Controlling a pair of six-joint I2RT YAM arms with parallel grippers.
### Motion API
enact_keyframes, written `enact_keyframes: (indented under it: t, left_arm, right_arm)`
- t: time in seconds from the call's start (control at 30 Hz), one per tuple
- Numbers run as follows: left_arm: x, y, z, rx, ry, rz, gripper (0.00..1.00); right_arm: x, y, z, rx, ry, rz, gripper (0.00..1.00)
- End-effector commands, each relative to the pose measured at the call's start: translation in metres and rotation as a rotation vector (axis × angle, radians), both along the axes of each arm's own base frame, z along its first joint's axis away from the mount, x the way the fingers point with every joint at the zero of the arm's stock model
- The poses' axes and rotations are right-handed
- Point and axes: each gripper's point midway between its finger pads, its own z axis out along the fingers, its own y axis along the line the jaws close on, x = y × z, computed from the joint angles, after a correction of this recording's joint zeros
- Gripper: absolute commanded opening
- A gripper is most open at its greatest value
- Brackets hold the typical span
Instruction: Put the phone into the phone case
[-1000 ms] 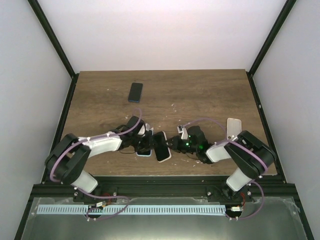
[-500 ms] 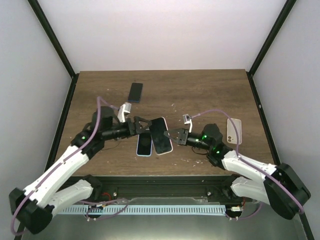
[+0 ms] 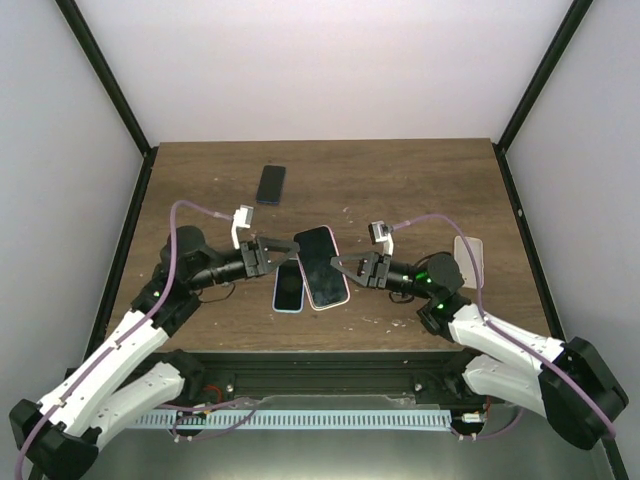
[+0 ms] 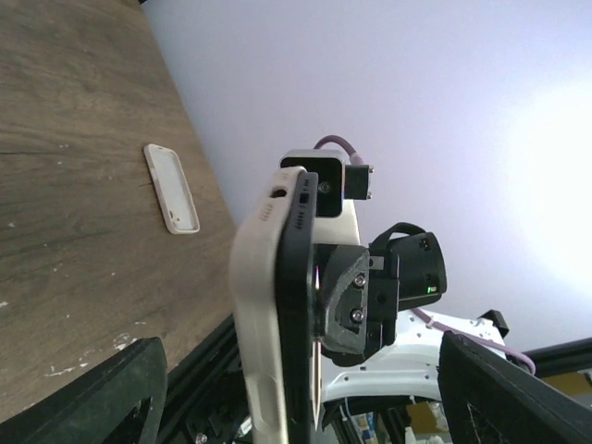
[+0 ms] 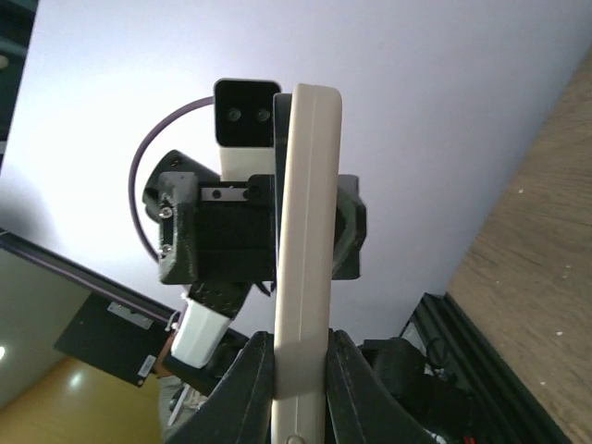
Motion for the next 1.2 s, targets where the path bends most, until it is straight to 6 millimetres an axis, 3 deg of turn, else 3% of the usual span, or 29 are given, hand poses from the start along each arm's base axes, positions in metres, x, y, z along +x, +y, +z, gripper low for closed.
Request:
enact_keyframes:
  t: [0.0, 0.2, 0.43, 0.53, 0.7, 0.8, 0.83, 0.93, 1.07, 1.17]
  left_arm:
    - [-0.003, -0.006, 0.013, -0.056, -0.023, -0.047, 0.79]
    - [0.0, -0.007, 0.008, -0.078, -0.004, -0.043, 0.6]
    - [0.001, -0.009, 0.004, -0.073, 0.004, -0.047, 0.28]
    - [0.002, -0.01, 0.0, -0.063, 0.01, -0.05, 0.14]
    - [0.003, -0.009, -0.006, -0.028, 0.015, -0.041, 0.0]
    - [0.004, -0.008, -0.008, -0.008, 0.017, -0.035, 0.0]
    - [0.004, -0.009, -0.009, -0.004, 0.019, -0.036, 0.0]
    - [0.004, -0.008, -0.009, 0.006, 0.026, -0.032, 0.17]
    - [0.002, -0.007, -0.011, -0.001, 0.044, -0.031, 0.53]
    - [-0.004, -0.009, -0.023, -0.011, 0.088, -0.063, 0.61]
  right_arm:
    - [-0.016, -0.003, 0.055, 0.132, -0.12, 0.05, 0.01]
    - [-0.017, -0.001, 0.049, 0.134, -0.099, 0.063, 0.01]
    - [-0.019, 0.002, 0.044, 0.132, -0.081, 0.078, 0.02]
    - [-0.019, 0.002, 0.043, 0.129, -0.082, 0.081, 0.07]
    - [-0.02, 0.002, 0.04, 0.121, -0.072, 0.082, 0.17]
    - [-0.018, 0.004, 0.034, 0.102, -0.054, 0.081, 0.18]
    - [-0.018, 0.004, 0.034, 0.104, -0.054, 0.082, 0.14]
    - [-0.018, 0.001, 0.038, 0.126, -0.05, 0.074, 0.05]
    - [-0.01, -0.002, 0.048, 0.15, -0.05, 0.022, 0.02]
    - [-0.001, -0.004, 0.056, 0.163, -0.045, -0.033, 0.02]
